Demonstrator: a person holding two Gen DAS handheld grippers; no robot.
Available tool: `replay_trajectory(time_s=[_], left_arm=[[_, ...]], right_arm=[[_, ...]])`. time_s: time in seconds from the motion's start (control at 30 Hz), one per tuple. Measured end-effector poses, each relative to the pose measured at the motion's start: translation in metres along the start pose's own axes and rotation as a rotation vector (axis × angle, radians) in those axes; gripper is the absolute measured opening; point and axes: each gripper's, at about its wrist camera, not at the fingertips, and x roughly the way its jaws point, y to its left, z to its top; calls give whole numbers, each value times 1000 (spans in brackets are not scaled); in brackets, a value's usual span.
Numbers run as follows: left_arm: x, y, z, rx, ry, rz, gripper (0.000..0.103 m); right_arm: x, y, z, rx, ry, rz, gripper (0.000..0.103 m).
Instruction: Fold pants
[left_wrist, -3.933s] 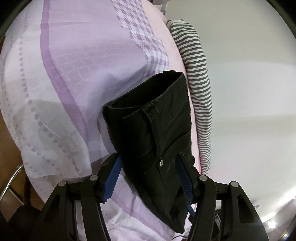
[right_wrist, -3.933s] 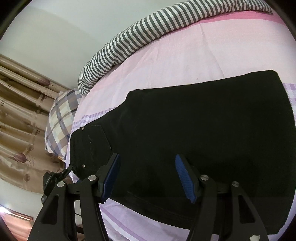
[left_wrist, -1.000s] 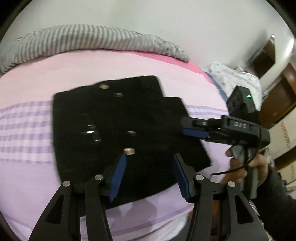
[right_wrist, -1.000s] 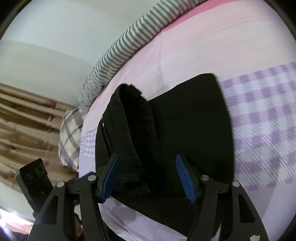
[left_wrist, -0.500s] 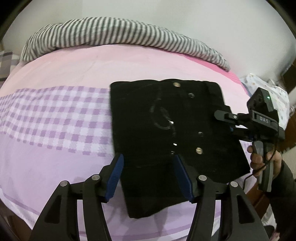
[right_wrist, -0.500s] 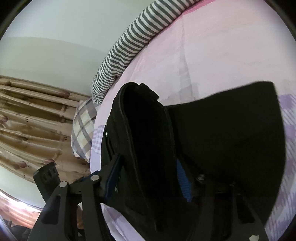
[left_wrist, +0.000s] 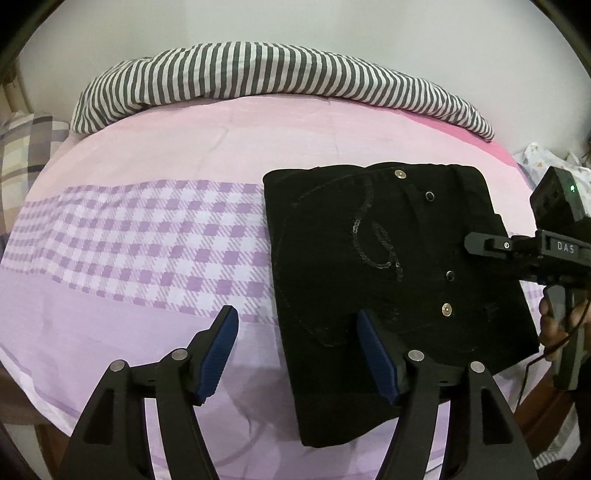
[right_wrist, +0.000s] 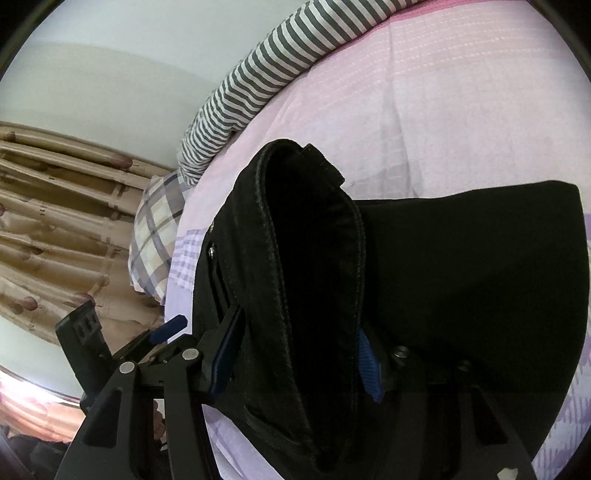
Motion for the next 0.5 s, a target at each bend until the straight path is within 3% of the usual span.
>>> replay_trajectory(time_s=[0.37,0.5], left_arm=[[-1,6,0,-18,10,46,68],[-1,11,0,-36,12,52,68]], right_arm=[[2,11,-1,-5,-5,-54,58],[0,19,-5,-4,-14,-68,34]])
